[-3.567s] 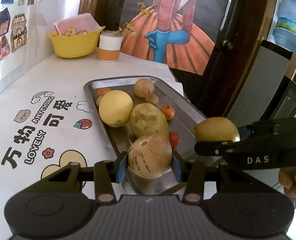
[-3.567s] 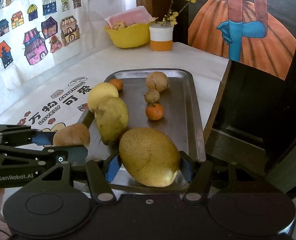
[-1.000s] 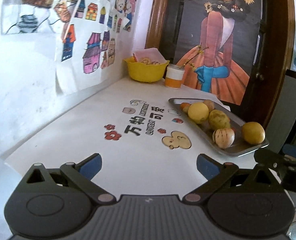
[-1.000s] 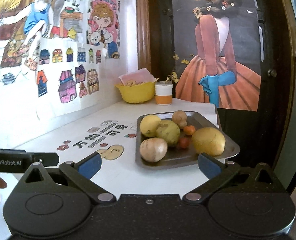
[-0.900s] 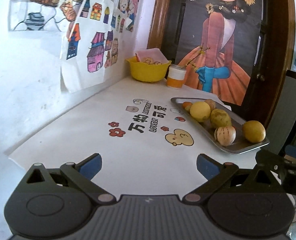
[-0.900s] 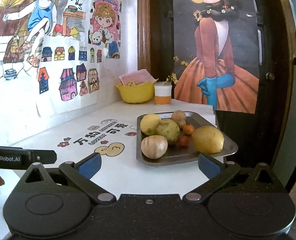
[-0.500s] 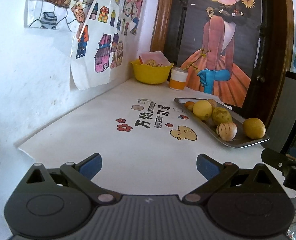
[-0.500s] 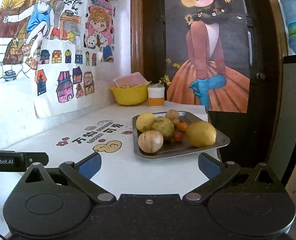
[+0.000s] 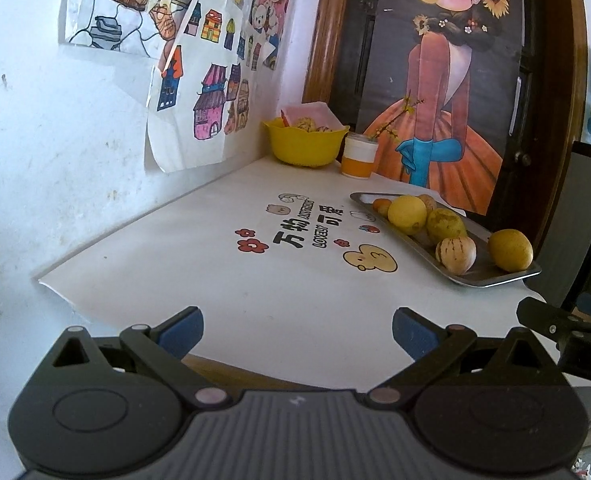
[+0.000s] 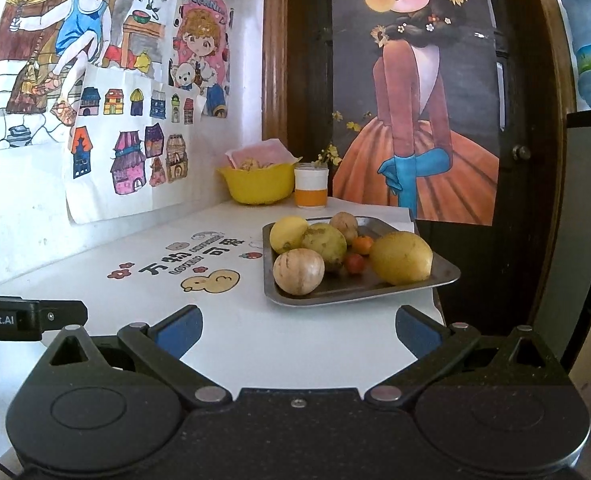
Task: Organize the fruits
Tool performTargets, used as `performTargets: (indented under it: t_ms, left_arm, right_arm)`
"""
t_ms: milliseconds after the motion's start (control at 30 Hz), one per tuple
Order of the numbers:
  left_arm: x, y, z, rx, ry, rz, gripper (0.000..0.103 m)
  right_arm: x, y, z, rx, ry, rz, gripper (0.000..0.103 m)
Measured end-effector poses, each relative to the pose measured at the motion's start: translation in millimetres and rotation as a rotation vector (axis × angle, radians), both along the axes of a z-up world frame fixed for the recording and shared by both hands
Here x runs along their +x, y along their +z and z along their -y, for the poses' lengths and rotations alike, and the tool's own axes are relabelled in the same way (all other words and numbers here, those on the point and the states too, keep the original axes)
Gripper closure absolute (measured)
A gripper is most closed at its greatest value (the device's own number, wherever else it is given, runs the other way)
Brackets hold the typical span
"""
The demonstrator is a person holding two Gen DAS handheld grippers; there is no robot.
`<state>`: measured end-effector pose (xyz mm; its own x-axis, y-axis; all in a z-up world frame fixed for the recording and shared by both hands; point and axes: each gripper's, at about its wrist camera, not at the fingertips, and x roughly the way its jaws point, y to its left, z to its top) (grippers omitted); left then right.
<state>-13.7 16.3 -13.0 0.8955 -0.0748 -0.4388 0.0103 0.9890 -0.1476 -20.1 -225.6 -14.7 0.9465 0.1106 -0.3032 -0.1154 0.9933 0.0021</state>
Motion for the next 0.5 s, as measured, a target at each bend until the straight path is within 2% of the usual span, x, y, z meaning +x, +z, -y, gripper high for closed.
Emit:
performTargets:
  t_ms: [500]
  left_arm:
    - [0.4, -1.2, -0.5, 0.002, 0.005, -0.005, 0.000]
  right_arm:
    - [1.0, -1.4, -4.0, -0.003, 0.021, -0.010, 0.001]
